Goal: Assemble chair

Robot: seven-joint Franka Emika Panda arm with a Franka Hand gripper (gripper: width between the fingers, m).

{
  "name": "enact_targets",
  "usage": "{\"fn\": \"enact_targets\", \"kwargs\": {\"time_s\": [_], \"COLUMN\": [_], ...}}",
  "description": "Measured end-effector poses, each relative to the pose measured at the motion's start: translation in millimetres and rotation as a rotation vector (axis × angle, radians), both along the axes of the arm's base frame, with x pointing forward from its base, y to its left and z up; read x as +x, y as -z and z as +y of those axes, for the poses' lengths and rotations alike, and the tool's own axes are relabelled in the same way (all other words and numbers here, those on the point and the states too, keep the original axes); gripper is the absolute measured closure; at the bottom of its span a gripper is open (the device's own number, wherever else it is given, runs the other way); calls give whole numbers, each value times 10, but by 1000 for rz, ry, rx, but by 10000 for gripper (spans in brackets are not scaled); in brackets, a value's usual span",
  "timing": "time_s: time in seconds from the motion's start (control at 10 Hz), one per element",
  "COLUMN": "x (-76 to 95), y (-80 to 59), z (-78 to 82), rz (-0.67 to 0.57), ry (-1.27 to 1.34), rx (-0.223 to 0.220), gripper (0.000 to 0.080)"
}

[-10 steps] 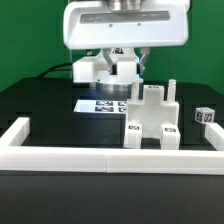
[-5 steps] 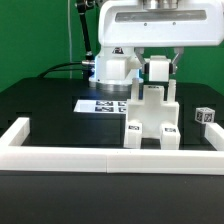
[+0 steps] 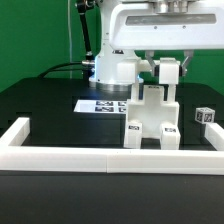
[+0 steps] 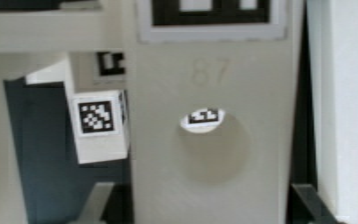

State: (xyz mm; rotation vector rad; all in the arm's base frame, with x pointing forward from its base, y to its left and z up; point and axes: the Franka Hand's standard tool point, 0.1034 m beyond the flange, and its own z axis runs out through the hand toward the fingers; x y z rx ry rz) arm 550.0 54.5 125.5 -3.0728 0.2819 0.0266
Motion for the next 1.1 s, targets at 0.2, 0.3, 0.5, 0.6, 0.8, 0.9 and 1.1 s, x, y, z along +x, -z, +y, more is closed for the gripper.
{"fn": "enact_targets", "kwargs": {"time_s": [0.2, 0.3, 0.5, 0.6, 0.8, 0.9, 1.1], "x": [-14, -11, -19, -48, -67, -69, -67], "y": [24, 37, 36, 35, 34, 34, 35], "z": [38, 18, 17, 10, 33, 46, 42], "rz": [4, 6, 4, 1, -1, -1, -1], "ry": [-7, -3, -3, -2, -4, -6, -6], "rx": [-1, -3, -3, -2, -2, -2, -2], "gripper": [511, 511, 510, 511, 510, 511, 511]}}
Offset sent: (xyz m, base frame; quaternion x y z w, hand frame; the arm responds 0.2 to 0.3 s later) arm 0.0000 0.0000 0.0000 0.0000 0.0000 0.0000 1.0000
